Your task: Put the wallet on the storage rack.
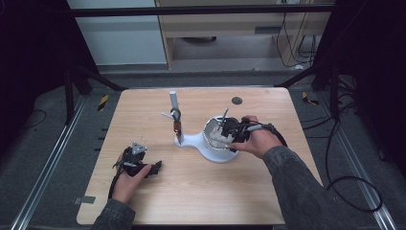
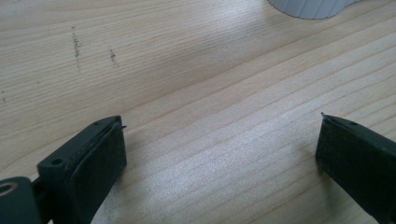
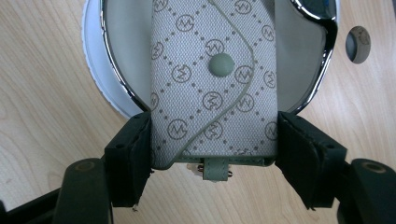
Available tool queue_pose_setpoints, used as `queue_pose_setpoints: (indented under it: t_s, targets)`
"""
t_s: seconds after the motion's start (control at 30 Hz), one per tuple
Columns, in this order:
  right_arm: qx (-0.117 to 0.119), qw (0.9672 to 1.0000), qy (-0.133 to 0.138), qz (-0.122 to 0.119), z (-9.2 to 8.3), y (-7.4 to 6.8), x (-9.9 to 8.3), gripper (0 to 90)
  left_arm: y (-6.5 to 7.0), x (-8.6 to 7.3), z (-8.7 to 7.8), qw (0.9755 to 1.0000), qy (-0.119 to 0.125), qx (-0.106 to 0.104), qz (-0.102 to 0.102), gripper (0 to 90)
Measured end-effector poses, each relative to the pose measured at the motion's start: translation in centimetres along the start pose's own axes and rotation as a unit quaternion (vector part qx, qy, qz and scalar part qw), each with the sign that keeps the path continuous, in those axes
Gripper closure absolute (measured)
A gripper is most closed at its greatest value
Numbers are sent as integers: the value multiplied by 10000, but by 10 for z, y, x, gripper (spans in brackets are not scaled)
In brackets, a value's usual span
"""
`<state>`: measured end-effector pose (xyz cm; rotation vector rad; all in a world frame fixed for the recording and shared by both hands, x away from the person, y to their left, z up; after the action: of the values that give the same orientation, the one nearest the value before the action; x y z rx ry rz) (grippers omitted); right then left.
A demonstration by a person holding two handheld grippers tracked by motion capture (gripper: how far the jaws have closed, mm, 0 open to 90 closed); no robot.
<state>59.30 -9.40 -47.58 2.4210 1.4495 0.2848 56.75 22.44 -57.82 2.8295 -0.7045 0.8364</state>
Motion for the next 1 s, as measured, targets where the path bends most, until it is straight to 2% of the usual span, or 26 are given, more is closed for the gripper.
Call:
queue_pose_setpoints:
  t_s: [0.3, 1.0]
  targets:
    - [-90, 9999, -78, -82, 2, -1, 2, 309, 0, 0, 0, 10000, 0, -3, 4, 10]
    - [-52, 9999, -110, -110, 4, -2, 8, 311, 0, 0, 0, 10000, -1, -3, 9, 10]
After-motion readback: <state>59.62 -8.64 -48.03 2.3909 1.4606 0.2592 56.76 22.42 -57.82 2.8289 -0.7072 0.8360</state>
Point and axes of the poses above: each handheld gripper's, and its own axes: z roughly forward along the jaws, x roughly out of its top, y roughly to its right, the point moved 10 cm from there along z, roughly forward along the jaws, and after that the axes turned 13 degrees about -y, right-handed, at the moved point
